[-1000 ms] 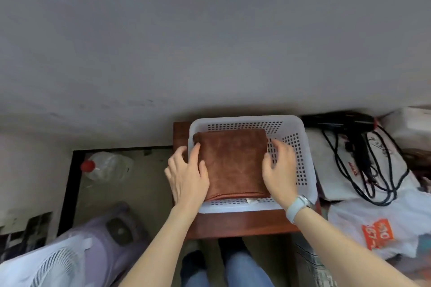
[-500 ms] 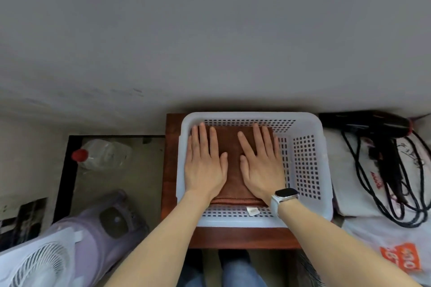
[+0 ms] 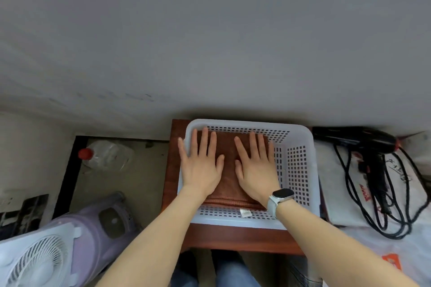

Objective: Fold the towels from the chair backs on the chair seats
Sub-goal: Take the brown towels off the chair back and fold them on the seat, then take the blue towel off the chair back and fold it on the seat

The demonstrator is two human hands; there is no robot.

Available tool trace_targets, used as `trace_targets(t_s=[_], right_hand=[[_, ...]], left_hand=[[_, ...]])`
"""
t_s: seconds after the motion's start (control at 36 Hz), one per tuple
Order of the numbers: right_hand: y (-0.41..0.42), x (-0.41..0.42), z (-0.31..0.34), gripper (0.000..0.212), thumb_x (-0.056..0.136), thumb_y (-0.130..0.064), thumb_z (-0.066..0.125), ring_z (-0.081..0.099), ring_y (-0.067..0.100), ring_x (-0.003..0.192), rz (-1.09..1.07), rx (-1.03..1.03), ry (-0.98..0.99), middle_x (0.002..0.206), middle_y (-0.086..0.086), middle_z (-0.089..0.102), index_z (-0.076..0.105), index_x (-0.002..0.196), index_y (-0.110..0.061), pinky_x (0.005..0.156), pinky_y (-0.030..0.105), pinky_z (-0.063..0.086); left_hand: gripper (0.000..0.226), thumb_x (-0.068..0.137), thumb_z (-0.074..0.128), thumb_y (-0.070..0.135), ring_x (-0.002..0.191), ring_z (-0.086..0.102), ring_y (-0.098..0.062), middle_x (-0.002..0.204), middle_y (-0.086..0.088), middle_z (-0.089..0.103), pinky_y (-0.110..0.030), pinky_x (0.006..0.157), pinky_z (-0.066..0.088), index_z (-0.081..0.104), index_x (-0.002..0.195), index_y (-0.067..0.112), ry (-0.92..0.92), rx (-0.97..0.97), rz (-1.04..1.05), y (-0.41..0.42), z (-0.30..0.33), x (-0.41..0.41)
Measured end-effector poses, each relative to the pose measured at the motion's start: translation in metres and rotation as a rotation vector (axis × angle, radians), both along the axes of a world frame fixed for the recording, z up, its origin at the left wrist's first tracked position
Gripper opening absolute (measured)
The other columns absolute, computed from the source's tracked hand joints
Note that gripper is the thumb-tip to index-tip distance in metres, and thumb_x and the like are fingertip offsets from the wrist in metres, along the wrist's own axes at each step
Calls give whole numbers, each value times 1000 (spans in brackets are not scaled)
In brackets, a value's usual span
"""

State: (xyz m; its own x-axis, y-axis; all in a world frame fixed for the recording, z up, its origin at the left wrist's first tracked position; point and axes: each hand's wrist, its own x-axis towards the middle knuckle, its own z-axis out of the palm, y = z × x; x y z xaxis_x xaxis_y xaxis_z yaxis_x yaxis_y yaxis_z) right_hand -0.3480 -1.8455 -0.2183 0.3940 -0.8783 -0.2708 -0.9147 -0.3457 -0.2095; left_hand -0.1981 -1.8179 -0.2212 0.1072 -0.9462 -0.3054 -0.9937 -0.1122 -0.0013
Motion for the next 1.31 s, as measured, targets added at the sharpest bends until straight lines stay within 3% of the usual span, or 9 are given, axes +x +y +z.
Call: trace_targets(t_s=[0.14, 0.22, 0.31, 0.42, 0.61, 0.75, 0.86, 1.0, 1.31], right_hand=[[-2, 8, 38, 42, 89, -22, 46, 22, 35, 139, -21, -52, -131, 148, 19, 30, 50, 130, -12, 114, 49, 7], [4, 25, 62, 36, 90, -19, 44, 37, 31, 131, 57, -23, -218, 135, 14, 49, 54, 124, -10, 112, 43, 25], [21, 49, 82, 35, 93, -20, 39, 50, 25, 114, 163, 70, -263, 119, 6, 59, 52, 124, -13, 95, 38, 40], [65, 89, 100, 35, 94, -19, 36, 54, 29, 107, 299, 193, -247, 116, 9, 60, 52, 124, -13, 88, 39, 45], [181, 150, 112, 30, 92, -17, 37, 54, 28, 108, 541, 298, -229, 114, 10, 60, 55, 116, -11, 89, 35, 45], [323, 180, 118, 18, 89, -11, 40, 55, 34, 98, 778, 364, -182, 105, 14, 60, 55, 97, -8, 80, 37, 45], [449, 184, 117, 12, 88, -10, 41, 55, 36, 90, 948, 423, -155, 98, 17, 61, 43, 78, -16, 67, 33, 33], [602, 182, 105, 30, 92, -18, 39, 59, 30, 107, 1114, 500, -100, 117, 9, 64, 60, 113, -16, 91, 35, 46], [851, 193, 111, 30, 93, -19, 38, 59, 28, 103, 1632, 530, 49, 117, 6, 64, 61, 113, -19, 85, 30, 45]], left_hand=[[52, 95, 35, 32, 144, -1, -25, 156, -7, 8, -47, 115, 4, 25, 144, 17, 258, -112, 136, 7, 36, 14], [50, 94, 40, 27, 143, 10, -26, 155, -10, 15, -43, 115, 11, 30, 142, 15, 343, -192, 294, 22, 59, 28], [46, 94, 41, 25, 139, 21, -25, 151, -9, 24, -42, 110, 20, 36, 139, 13, 391, -232, 428, 51, 78, 50], [40, 94, 42, 26, 126, 39, -24, 139, -5, 41, -38, 101, 31, 45, 132, 13, 400, -250, 568, 118, 98, 84], [36, 94, 45, 23, 121, 45, -26, 133, -7, 48, -35, 100, 34, 51, 127, 11, 406, -358, 933, 281, 115, 124], [32, 91, 51, 17, 114, 52, -32, 123, -16, 56, -33, 93, 36, 57, 121, 5, 380, -479, 1236, 461, 122, 112], [29, 92, 49, 22, 111, 54, -30, 120, -11, 59, -35, 91, 40, 58, 118, 13, 297, -493, 1433, 609, 116, 78], [28, 90, 52, 18, 110, 56, -30, 116, -13, 62, -35, 90, 41, 61, 114, 8, 265, -500, 1670, 764, 106, 30], [28, 90, 51, 18, 107, 57, -30, 113, -13, 63, -40, 89, 46, 60, 115, 8, 192, -711, 2127, 980, 119, -40]])
